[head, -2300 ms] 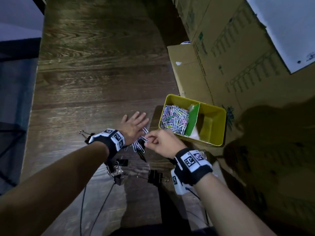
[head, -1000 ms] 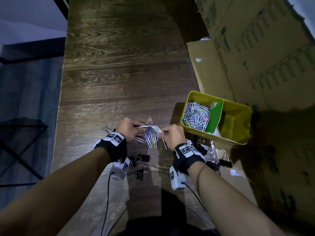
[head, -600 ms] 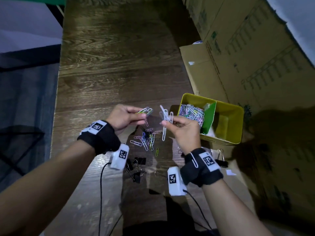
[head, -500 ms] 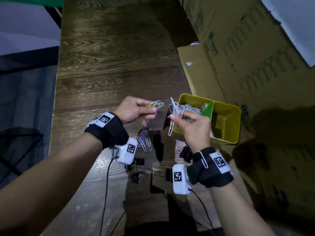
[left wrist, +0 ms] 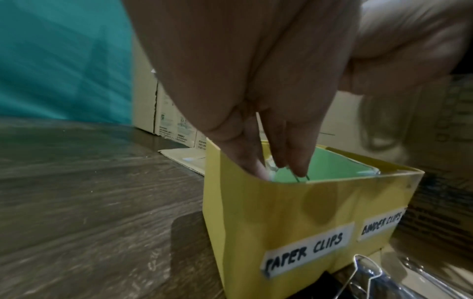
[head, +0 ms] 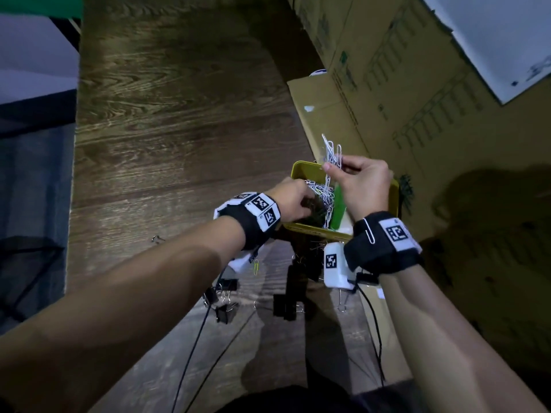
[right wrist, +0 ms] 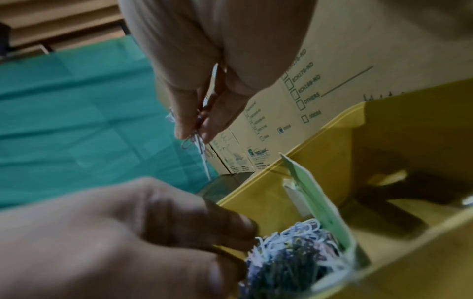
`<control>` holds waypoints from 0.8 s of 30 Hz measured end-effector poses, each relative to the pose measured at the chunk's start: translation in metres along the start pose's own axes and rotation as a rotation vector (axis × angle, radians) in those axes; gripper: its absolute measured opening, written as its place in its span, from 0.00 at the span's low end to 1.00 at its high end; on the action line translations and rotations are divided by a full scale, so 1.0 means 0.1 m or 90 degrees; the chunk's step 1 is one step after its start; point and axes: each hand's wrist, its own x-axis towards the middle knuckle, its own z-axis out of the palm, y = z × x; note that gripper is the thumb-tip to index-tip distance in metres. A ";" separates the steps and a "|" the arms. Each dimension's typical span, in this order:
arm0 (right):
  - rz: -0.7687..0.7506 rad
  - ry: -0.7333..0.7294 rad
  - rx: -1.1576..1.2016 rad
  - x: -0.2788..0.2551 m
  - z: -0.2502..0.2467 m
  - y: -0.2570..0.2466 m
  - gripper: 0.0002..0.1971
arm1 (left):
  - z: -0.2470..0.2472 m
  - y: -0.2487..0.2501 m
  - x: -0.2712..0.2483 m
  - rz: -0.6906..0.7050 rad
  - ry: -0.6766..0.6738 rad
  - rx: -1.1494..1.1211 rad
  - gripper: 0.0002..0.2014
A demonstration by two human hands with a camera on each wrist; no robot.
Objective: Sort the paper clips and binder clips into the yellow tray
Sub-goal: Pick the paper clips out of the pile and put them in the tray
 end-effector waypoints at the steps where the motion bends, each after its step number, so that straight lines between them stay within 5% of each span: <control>1: -0.001 -0.011 -0.041 0.03 0.01 0.02 0.16 | -0.02 -0.02 -0.03 0.024 0.009 -0.010 0.09; 6: 0.021 -0.166 -0.286 0.13 0.24 0.19 0.14 | -0.18 -0.49 -0.23 -0.066 0.142 -0.298 0.08; 9: 0.006 -0.292 -0.415 0.08 0.35 0.24 0.18 | -0.24 -0.91 -0.37 -0.118 0.177 -0.098 0.11; 13: -0.060 -0.311 -0.495 -0.08 0.41 0.21 0.23 | 0.01 -1.36 -0.53 -0.124 0.066 0.115 0.23; 17: -0.256 -0.290 -0.370 -0.42 0.49 0.11 0.16 | 0.43 -1.48 -0.63 -0.106 -0.050 0.168 0.28; 20: -0.433 -0.363 -0.287 -0.73 0.67 0.22 0.10 | 0.63 -1.51 -0.81 -0.055 -0.038 0.214 0.27; 24: -0.406 -0.520 -0.361 -0.94 0.86 0.45 0.20 | 0.68 -1.61 -1.09 -0.009 -0.004 0.220 0.27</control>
